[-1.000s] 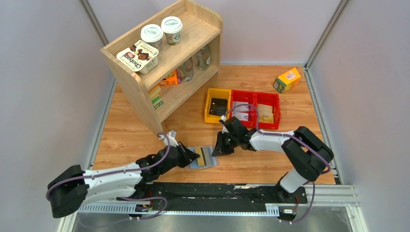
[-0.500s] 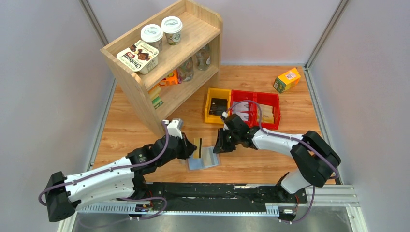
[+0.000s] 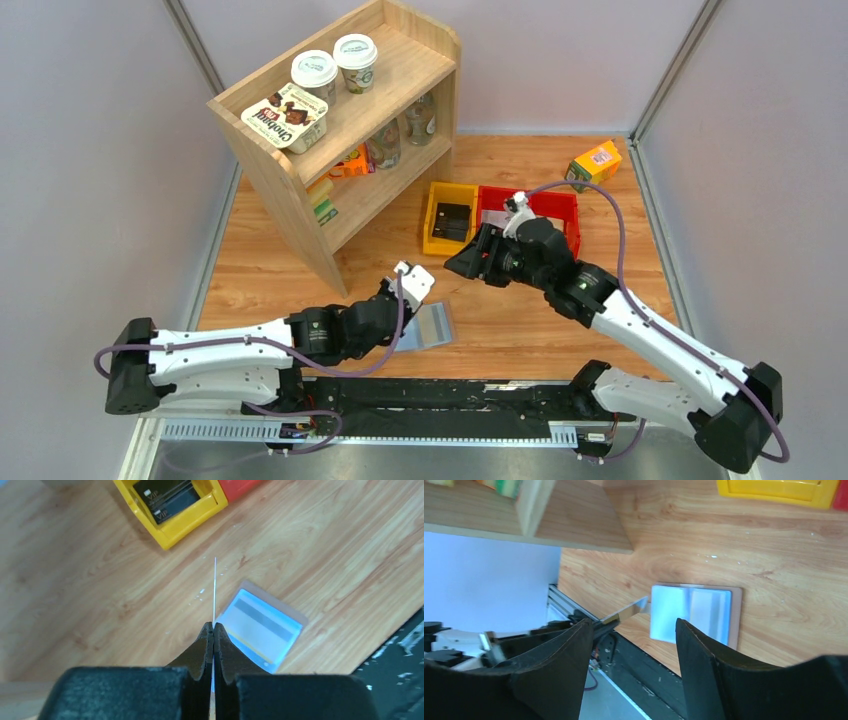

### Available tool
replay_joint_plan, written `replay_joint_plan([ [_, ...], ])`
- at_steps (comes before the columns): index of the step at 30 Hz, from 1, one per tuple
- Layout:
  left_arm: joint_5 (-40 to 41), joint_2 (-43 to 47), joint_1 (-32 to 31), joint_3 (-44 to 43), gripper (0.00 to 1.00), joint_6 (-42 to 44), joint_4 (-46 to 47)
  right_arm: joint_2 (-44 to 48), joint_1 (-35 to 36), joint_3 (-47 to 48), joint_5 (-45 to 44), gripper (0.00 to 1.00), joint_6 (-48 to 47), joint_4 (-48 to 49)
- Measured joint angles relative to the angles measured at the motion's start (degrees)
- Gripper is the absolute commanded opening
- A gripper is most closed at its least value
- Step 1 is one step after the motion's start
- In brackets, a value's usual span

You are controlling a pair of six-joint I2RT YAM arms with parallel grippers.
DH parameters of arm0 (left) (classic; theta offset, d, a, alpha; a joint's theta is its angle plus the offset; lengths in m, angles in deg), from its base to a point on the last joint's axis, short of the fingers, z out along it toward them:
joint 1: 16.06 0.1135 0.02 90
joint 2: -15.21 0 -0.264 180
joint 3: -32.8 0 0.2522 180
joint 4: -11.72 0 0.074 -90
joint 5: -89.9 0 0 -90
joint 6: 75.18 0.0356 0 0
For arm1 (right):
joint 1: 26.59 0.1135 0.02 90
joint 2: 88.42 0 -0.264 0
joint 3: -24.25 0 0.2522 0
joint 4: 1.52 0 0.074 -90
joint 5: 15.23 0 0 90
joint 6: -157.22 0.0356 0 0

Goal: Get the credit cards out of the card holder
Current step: Place the credit card in the storage box.

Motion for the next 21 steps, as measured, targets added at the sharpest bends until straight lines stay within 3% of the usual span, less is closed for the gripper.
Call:
replay_joint_plan([
  [4,3.3,-3.2,-2.8,0.0,0.00,9.3,4.1,2.9,0.0,0.3,-0.7,0.64,2.8,-0.4],
  [10,4.4,-6.1,-4.2,-1.3,0.00,19.3,10.2,0.2,0.8,0.0,0.1,0.65,6.7,-0.7],
  [13,4.2,-7.5,-4.2,-2.5,0.00,22.2,12.3,-0.8,1.5,-1.1,0.8,0.59,8.6,0.3],
  [16,4.0,-8.9,-4.4,-2.9,0.00,24.0,13.3,-1.7,1.9,-1.7,1.6,0.45,10.1,2.0],
  [19,3.7,-10.4,-4.7,-3.5,0.02,25.1,13.9,-2.6,1.9,-2.6,2.4,0.13,11.5,3.7],
  [21,3.3,-11.3,-4.9,-3.5,0.07,25.5,13.7,-2.7,2.0,-3.1,2.8,0.00,12.3,4.9],
])
